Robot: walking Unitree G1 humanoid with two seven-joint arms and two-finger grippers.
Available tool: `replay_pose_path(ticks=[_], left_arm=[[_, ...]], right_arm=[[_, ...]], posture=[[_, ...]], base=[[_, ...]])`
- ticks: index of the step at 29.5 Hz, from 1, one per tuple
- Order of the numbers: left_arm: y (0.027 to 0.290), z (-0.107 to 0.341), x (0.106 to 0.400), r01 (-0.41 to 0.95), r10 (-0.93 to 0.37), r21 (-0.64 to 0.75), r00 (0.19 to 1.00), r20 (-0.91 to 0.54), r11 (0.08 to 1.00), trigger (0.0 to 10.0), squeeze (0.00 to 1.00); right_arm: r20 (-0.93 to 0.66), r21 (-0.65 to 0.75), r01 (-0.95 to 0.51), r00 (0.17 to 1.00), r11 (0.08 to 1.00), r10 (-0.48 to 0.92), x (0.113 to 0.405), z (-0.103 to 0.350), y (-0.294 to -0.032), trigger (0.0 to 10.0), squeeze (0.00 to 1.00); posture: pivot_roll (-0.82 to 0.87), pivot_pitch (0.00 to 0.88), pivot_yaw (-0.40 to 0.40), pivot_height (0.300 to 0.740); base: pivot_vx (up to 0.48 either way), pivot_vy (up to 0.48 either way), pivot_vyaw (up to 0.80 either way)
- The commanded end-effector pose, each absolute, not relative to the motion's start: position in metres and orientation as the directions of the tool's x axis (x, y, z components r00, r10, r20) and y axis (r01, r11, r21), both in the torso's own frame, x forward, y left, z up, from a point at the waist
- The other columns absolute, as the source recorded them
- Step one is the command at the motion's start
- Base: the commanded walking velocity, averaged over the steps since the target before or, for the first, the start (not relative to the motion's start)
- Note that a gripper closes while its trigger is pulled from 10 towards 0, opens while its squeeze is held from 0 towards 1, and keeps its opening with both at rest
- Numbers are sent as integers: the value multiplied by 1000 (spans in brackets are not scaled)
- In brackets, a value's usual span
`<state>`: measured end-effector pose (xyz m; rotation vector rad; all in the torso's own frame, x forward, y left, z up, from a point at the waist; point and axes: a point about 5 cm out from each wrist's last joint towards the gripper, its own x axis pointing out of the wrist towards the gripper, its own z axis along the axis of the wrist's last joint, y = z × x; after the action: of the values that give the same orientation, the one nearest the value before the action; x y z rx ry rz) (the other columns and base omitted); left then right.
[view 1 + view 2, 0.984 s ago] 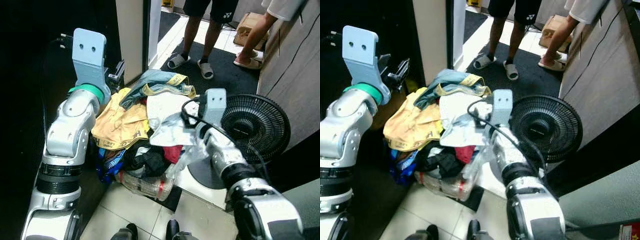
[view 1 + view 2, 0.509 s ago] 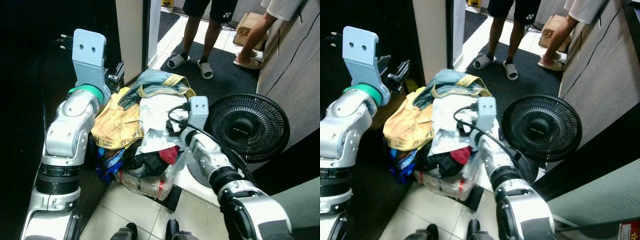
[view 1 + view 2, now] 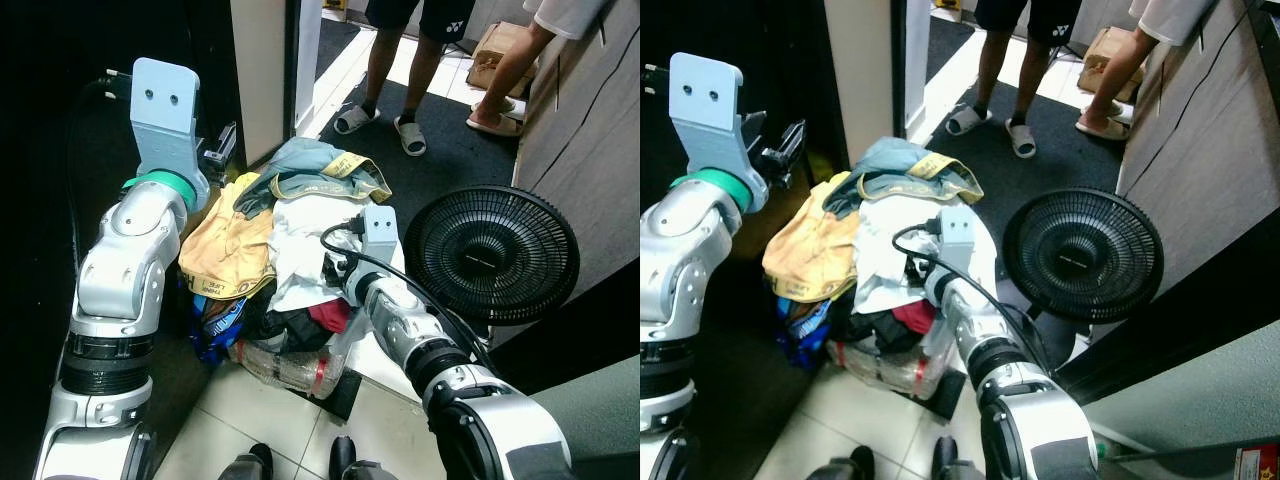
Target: Clothes washing
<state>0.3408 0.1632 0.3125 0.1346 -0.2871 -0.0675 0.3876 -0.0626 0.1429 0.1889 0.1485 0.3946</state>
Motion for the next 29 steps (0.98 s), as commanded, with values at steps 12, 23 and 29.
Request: replay_pose_path(ticks=[12,23,29], left_arm=[[163,310,343,45,-84,141,957,277,989,10000,0],[177,308,340,28,-68,156,963,260,987,10000,0],[181,304,340,21,-61,162,967,247,987,10000,0]], right_arm=[[127,154,-304,950,940,286,396,180,-96,0,0],[495,206,-191,866,960,66,397,274,-151,0,0],[517,423,-273,856,864,17,406,300,-156,10000,0]], posture=[[176,228,4,740],[162,187,43,740],[168,166,58,740]], base=[[0,0,0],[0,0,0],[0,0,0]])
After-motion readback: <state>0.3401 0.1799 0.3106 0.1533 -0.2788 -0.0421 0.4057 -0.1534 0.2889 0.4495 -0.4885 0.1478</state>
